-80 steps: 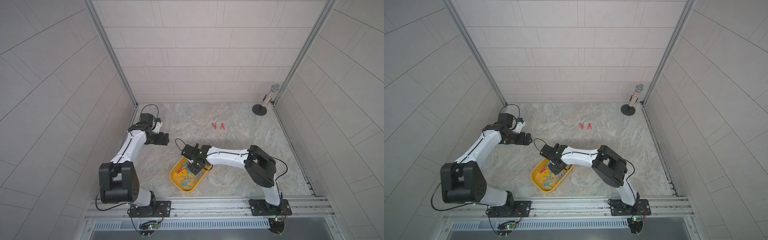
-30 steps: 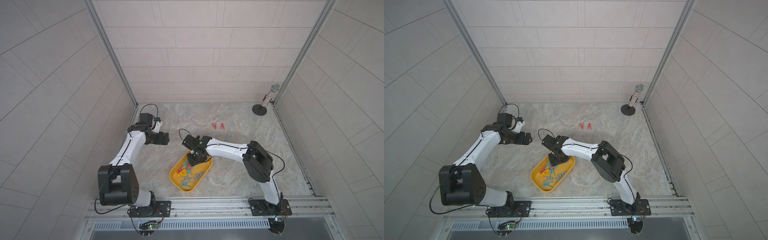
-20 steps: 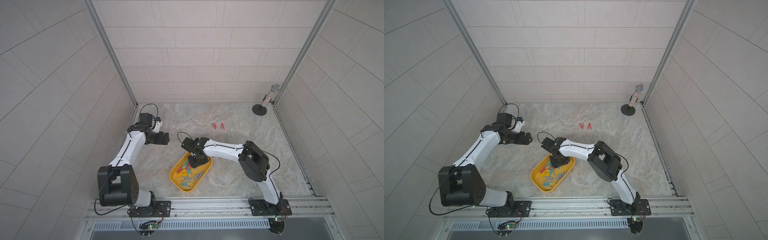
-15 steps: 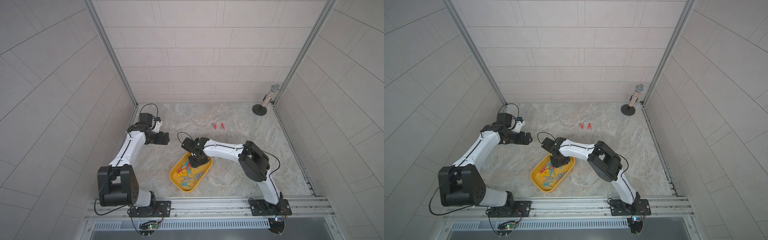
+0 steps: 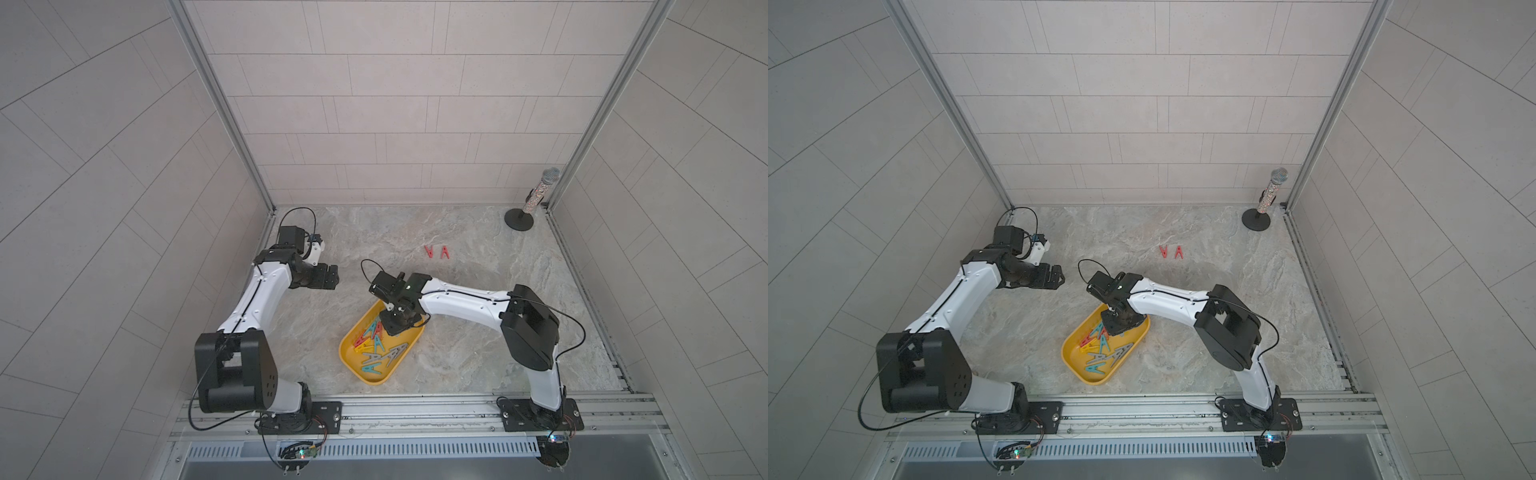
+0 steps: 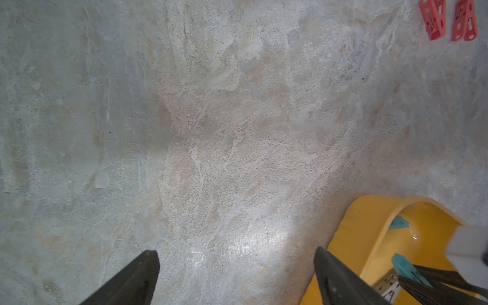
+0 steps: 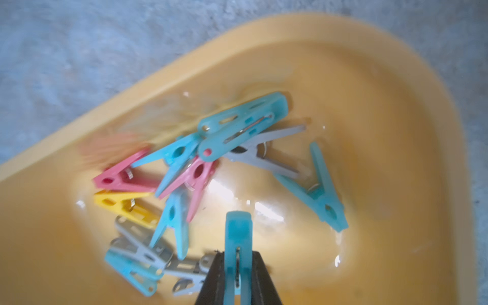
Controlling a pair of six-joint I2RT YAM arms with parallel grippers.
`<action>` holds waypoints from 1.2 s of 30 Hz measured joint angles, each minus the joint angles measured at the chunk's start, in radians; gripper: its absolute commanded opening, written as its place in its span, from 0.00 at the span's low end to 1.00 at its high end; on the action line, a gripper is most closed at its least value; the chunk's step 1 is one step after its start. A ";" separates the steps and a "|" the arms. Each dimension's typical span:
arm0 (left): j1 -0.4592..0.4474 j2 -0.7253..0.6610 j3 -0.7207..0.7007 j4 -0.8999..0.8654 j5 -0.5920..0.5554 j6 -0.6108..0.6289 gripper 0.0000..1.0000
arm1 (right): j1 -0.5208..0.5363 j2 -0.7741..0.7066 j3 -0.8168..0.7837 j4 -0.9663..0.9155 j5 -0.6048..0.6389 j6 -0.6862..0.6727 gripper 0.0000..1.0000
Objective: Take the clothespins out of the storage box
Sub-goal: Pick up the clothespin from the storage box, then place the clothespin at the center of the board.
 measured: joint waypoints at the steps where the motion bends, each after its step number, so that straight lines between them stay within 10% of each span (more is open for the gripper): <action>1: 0.000 0.000 0.000 0.000 0.000 0.000 1.00 | 0.000 -0.023 -0.008 0.009 -0.013 -0.010 0.00; 8: 0.000 0.007 0.000 0.000 -0.001 0.000 1.00 | -0.073 -0.232 -0.141 0.088 -0.069 -0.046 0.01; 16: 0.000 0.013 0.000 0.000 -0.004 0.000 1.00 | -0.414 -0.325 -0.208 0.061 0.035 -0.110 0.03; 23: 0.000 0.013 0.000 0.000 -0.011 0.000 1.00 | -0.615 -0.138 -0.027 -0.044 0.220 -0.217 0.03; 36: 0.000 0.013 0.000 0.000 -0.012 0.000 1.00 | -0.679 0.312 0.449 -0.179 0.441 -0.312 0.06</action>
